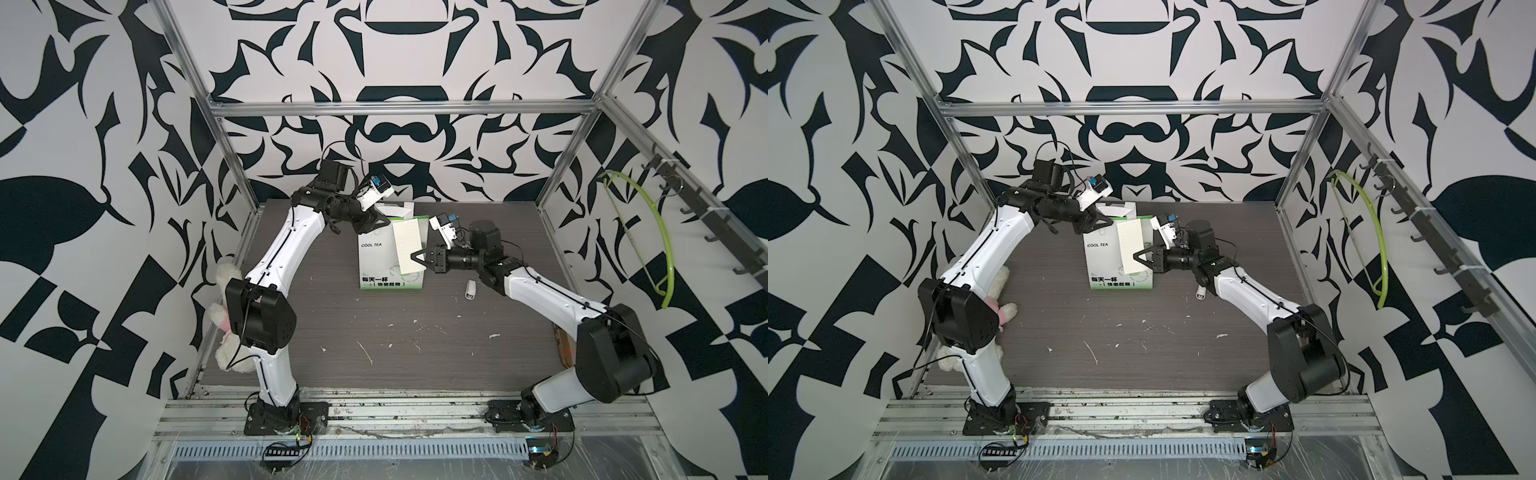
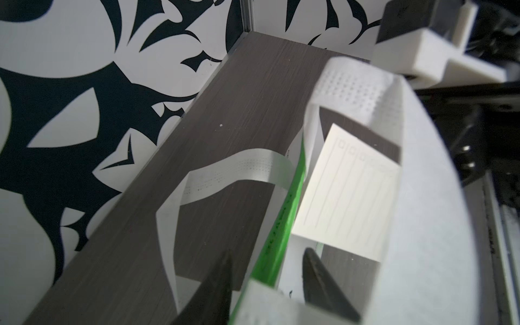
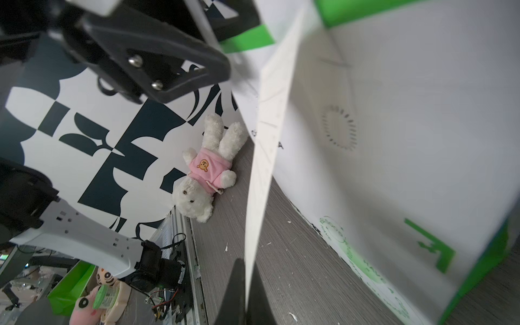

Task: Staple the receipts to the bags
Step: Hold the receipt from the takeout bag.

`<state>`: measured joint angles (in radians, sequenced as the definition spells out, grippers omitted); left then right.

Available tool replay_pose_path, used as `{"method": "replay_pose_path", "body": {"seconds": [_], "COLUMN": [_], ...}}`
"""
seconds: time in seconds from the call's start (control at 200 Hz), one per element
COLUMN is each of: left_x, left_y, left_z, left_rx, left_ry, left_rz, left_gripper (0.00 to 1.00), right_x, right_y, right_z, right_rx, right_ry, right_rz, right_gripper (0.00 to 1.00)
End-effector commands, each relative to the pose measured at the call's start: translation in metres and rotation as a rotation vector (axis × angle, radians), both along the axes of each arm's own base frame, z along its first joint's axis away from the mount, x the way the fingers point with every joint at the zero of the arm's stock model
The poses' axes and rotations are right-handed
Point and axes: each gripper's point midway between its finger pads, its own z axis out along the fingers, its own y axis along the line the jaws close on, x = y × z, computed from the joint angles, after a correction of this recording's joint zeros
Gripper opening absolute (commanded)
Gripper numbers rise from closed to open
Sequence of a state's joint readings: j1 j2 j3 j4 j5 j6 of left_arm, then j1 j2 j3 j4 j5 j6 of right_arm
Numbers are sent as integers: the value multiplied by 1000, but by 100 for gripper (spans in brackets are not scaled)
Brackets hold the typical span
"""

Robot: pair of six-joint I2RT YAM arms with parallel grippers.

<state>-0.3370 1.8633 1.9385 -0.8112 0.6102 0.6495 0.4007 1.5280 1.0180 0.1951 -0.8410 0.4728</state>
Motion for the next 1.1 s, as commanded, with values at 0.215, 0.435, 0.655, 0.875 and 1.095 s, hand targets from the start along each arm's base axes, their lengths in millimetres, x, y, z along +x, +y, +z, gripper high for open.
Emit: {"method": "replay_pose_path", "body": {"seconds": [0.215,0.435,0.655,0.875,1.095], "left_x": [-16,-15,-10,-10,-7], "left_y": [-11,-19,-22,-22,-23], "left_z": [-9,-6,-6,-2,4], "left_rx": [-29,-30,-26,-25,-34], "left_ry": [149,154,161,149,143], "left_rz": [-41,-44,-23,-19,-8], "left_gripper": [42,46,48,55,54], "right_x": [29,28,27,25,25], "right_y": [5,11,11,7,6], "right_z": [23,25,20,11,2], "right_rx": [67,109,102,88,84], "right_ry": [46,66,95,125,156], "right_rz": [-132,-135,-152,-180,-195], "right_gripper": [0,0,0,0,0]}}
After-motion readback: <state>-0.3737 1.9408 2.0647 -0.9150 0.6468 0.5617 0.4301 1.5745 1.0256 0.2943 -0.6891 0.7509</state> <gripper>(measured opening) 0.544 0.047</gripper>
